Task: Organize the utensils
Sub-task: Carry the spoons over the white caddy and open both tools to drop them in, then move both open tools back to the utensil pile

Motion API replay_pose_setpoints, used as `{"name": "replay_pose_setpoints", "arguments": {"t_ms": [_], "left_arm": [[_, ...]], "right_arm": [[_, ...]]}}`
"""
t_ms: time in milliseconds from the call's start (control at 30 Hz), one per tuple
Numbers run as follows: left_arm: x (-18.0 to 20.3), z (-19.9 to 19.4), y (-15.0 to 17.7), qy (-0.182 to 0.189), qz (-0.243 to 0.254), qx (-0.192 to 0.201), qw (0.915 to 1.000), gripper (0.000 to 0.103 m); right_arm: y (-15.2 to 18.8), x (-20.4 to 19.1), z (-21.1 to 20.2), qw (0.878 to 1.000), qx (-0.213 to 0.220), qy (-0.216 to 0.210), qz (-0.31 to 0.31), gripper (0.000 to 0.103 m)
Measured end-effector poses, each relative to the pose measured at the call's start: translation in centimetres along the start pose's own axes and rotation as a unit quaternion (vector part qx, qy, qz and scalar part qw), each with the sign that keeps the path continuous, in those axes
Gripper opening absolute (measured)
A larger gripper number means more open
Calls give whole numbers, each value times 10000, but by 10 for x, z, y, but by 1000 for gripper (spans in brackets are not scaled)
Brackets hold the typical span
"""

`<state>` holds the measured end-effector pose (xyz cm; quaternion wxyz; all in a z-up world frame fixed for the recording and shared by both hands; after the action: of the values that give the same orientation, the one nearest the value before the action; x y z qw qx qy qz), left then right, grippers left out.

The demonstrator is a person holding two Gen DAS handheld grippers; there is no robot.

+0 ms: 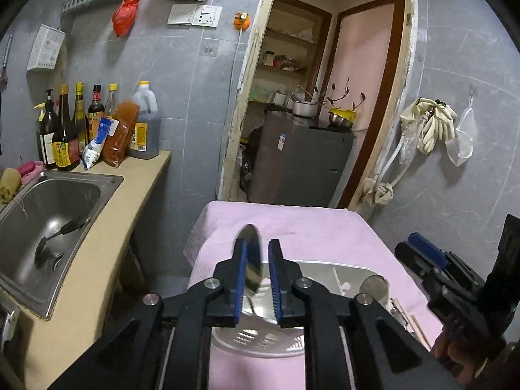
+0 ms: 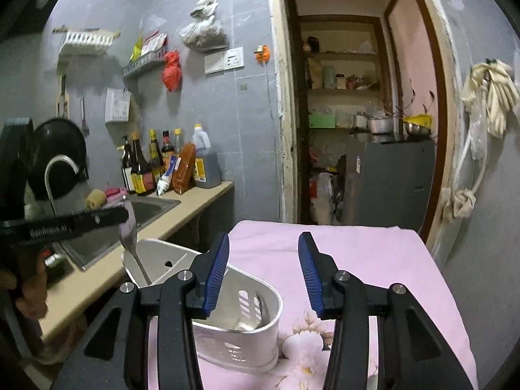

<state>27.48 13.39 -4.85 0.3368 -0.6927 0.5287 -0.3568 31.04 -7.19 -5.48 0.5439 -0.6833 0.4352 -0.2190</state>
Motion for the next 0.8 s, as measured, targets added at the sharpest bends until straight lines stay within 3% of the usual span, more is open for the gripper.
{"name": "replay_pose_setpoints", "arguments": {"t_ms": [100, 167, 200, 233, 333, 500, 667, 800], "left_arm": [[9, -12, -2, 45, 41, 93, 9999, 27], [20, -23, -4, 117, 48, 209, 9997, 45], [24, -27, -5, 142, 33, 260, 9996, 62], [31, -35, -6, 173, -4, 395, 9991, 71], [50, -47, -6, 258, 33, 571, 9980, 78], [81, -67, -2, 133, 112, 915, 9956, 96], [104, -85, 9, -227, -68, 1261, 9917, 102], [128, -95, 23, -346, 90, 1395, 9896, 102]], "right_arm": [[-7, 10, -22, 9996, 149, 47, 242, 54], [-11, 20, -38, 9987, 207, 54, 468, 58], [-11, 24, -44, 9983, 214, 57, 540, 61], [-13, 28, -51, 9981, 232, 74, 571, 62], [-15, 43, -76, 9979, 315, 240, 517, 71], [-23, 65, -122, 9964, 489, 623, 308, 99], [-25, 83, -162, 9923, 588, 1092, 31, 102], [-28, 91, -188, 9879, 692, 1365, -245, 102]]}}
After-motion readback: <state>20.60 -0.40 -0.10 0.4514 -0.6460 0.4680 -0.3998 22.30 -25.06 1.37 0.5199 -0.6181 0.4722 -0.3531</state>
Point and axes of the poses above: each gripper's, at about its wrist camera, not at the fingertips, and z roughly the way its jaws point, x to its right, y to its underside, the point moved 6 cm from there along z, roughly the way its jaws point, and after that the axes turned 9 degrees about -y, right-handed, at the moved point
